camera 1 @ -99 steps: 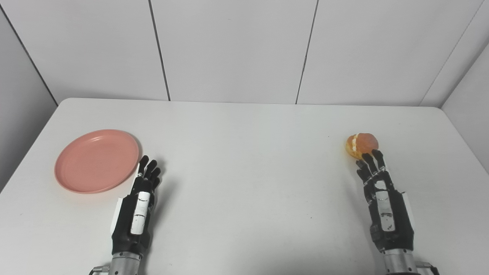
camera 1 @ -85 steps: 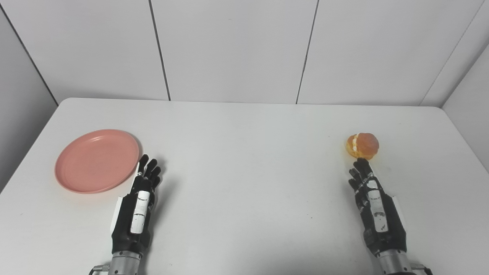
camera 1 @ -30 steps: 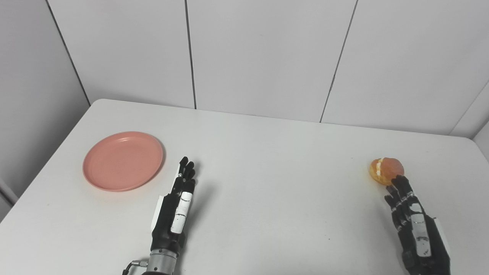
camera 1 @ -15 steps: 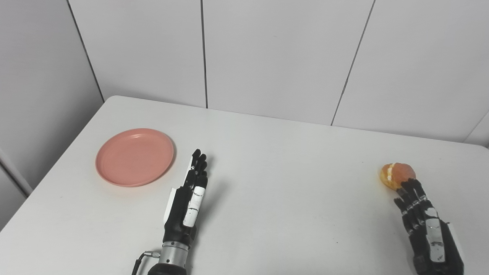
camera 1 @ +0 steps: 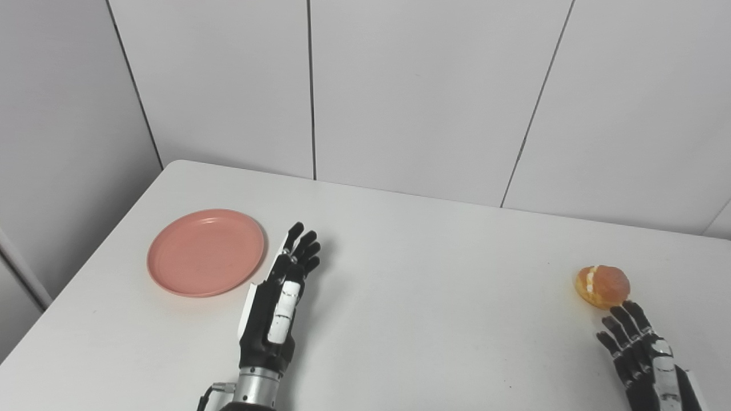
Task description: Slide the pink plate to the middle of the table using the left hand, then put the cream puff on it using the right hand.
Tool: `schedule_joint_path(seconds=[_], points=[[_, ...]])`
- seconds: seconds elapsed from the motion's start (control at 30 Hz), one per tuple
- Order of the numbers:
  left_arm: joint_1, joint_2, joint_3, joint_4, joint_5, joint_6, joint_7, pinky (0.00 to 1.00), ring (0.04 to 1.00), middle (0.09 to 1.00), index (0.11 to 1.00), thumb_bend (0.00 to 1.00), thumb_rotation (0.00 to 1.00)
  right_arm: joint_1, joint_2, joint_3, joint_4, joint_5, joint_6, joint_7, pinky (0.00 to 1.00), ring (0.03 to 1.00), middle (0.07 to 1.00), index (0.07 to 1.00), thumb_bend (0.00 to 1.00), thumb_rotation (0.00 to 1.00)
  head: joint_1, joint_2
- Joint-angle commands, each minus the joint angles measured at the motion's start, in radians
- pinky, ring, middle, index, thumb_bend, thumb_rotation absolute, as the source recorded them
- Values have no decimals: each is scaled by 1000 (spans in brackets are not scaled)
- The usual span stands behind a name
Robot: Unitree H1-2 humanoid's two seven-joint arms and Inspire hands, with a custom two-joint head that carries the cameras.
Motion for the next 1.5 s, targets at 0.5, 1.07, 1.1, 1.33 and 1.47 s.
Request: schedule_joint_path(seconds=[0.5, 1.07, 1.1, 1.33, 1.47], points=[[-277, 359, 194, 98, -137, -7, -100, 924, 906, 898, 851, 853, 874, 59, 29, 3, -36, -4, 57, -51, 859, 888, 872, 870, 745, 729, 8, 34], [-385, 571, 342, 417, -190, -67, -165, 917, 895, 864, 835, 906, 837, 51, 20, 1, -23, 8, 52, -46, 834, 877, 862, 864, 703, 750, 24, 22], [-387, 577, 344, 431, -195, -73, -173, 924, 905, 873, 841, 905, 835, 51, 21, 0, -24, 9, 54, -47, 831, 875, 860, 863, 703, 747, 25, 22], [-403, 606, 353, 568, -219, -132, -224, 978, 935, 911, 872, 909, 852, 51, 18, -3, -22, 14, 61, -48, 821, 867, 852, 859, 716, 744, 29, 27], [-410, 613, 355, 644, -218, -158, -236, 991, 931, 914, 886, 915, 854, 53, 18, -1, -29, 10, 65, -51, 815, 858, 845, 855, 715, 739, 28, 29]])
